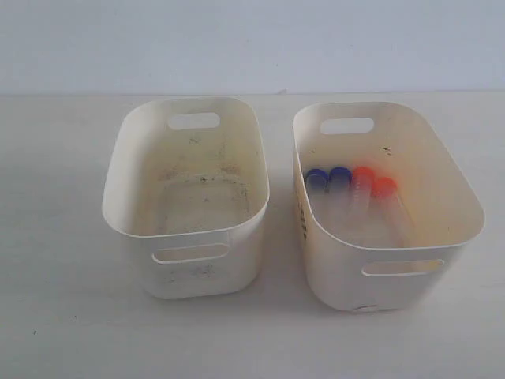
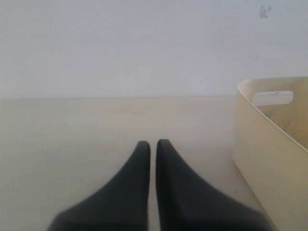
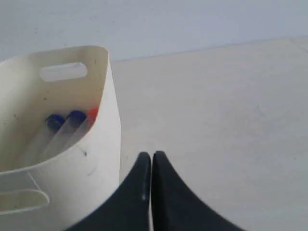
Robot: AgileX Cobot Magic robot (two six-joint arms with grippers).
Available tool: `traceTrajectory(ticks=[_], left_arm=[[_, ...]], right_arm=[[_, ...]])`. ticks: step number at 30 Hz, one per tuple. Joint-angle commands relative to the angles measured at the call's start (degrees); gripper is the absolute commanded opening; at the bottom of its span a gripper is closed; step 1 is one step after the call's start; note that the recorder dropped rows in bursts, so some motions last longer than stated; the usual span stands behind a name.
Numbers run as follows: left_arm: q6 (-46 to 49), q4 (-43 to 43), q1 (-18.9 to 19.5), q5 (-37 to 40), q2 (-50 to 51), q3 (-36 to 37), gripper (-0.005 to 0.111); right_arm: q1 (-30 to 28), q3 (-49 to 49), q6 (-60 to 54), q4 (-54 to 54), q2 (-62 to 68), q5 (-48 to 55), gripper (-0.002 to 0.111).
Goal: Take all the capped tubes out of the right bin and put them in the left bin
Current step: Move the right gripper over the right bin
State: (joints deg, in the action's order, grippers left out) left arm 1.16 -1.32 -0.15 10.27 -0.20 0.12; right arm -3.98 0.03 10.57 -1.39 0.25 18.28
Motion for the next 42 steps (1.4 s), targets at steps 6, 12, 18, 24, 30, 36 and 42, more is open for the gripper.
traceTrajectory(ticks=[6,12,18,24,30,36,42], left_arm=[[-0.24,-0.19,-0.41,-0.42,0.2,-0.12,0.004],[-0.24,-0.19,-0.41,-0.42,0.2,-0.12,0.004],[-0.24,-0.19,-0.41,-0.42,0.2,-0.12,0.004],[-0.24,-0.19,-0.41,-0.42,0.2,-0.12,0.004],[-0.24,-0.19,-0.41,-0.42,0.2,-0.12,0.004],[-0.24,-0.19,-0.41,-0.42,0.2,-0.12,0.004],[-0.24,-0.19,-0.41,-0.42,0.2,-0.12,0.004]], right_arm=[[-0.14,-0.03,-0.61,-0.63,-0.25,-28.61,0.001],[-0.14,-0.03,-0.45,0.04,-0.25,-59.8,0.001],[-0.14,-19.39,-18.2,16.92,10.09,-31.4,0.001],[-0.02,-38.61,-21.08,19.22,37.65,19.43,0.001],[-0.02,-41.77,-22.49,25.39,46.05,16.88,0.001],[-0.02,-54.35,-21.54,25.99,55.67,29.35,0.001],[3.26,-64.92,-18.7,24.93,64.64,38.28,0.001]])
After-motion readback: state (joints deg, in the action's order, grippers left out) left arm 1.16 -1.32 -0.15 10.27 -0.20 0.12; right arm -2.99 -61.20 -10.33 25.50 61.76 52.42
